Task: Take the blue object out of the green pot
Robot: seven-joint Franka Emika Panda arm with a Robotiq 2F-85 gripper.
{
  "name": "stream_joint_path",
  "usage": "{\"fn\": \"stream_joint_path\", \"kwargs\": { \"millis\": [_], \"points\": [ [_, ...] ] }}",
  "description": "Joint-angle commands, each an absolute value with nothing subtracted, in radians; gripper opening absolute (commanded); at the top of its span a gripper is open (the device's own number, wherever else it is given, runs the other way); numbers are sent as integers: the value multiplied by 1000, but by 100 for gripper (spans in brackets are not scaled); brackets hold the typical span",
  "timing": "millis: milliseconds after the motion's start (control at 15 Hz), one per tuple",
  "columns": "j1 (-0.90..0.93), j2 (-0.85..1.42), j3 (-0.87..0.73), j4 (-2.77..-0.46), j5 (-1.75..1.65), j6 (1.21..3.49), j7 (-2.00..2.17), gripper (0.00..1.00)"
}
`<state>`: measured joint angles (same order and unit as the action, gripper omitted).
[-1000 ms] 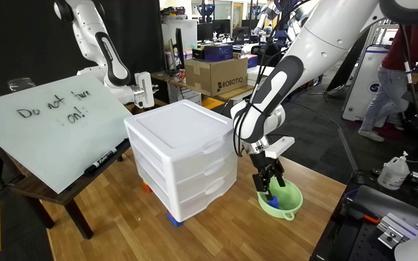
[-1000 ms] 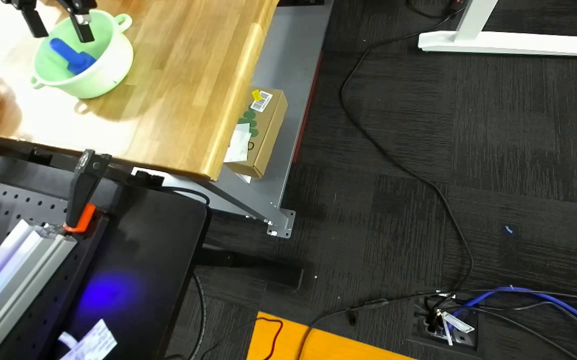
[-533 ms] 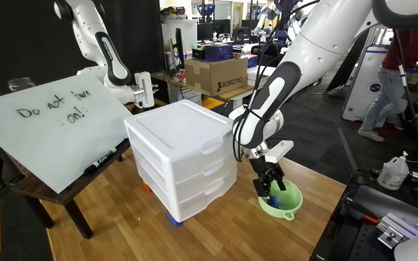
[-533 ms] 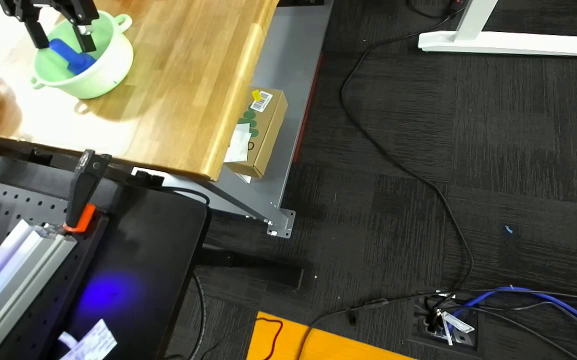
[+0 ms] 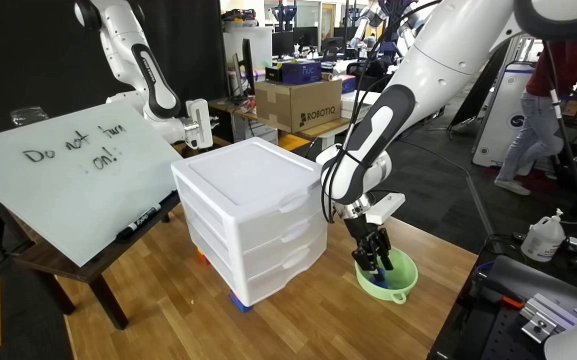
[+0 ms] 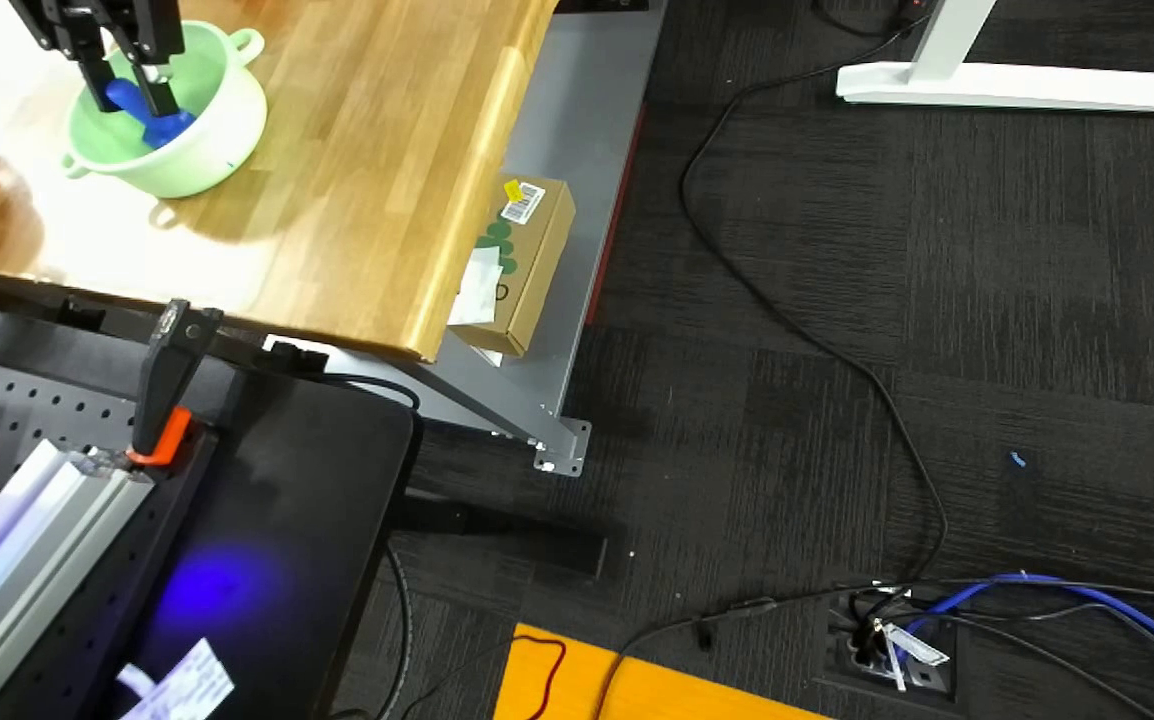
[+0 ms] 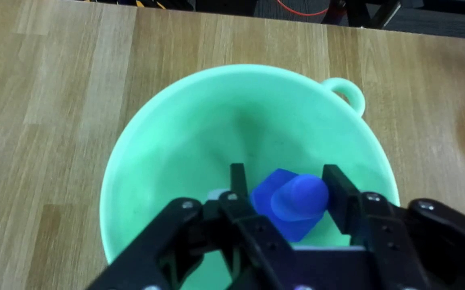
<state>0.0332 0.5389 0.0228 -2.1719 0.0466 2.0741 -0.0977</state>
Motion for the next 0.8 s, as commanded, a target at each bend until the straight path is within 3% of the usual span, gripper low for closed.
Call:
{"fn": "stream_joint_path", "kwargs": {
  "millis": [0,200,267,733],
  "points": [
    [20,544,30,-2153,33,2047,-109,23],
    [18,544,30,-2152,35,2044,-110,2],
    [16,544,29,-2150,36,2044,-110,7],
    [35,402,22,-2287,31,2143,-54,7]
  ]
}}
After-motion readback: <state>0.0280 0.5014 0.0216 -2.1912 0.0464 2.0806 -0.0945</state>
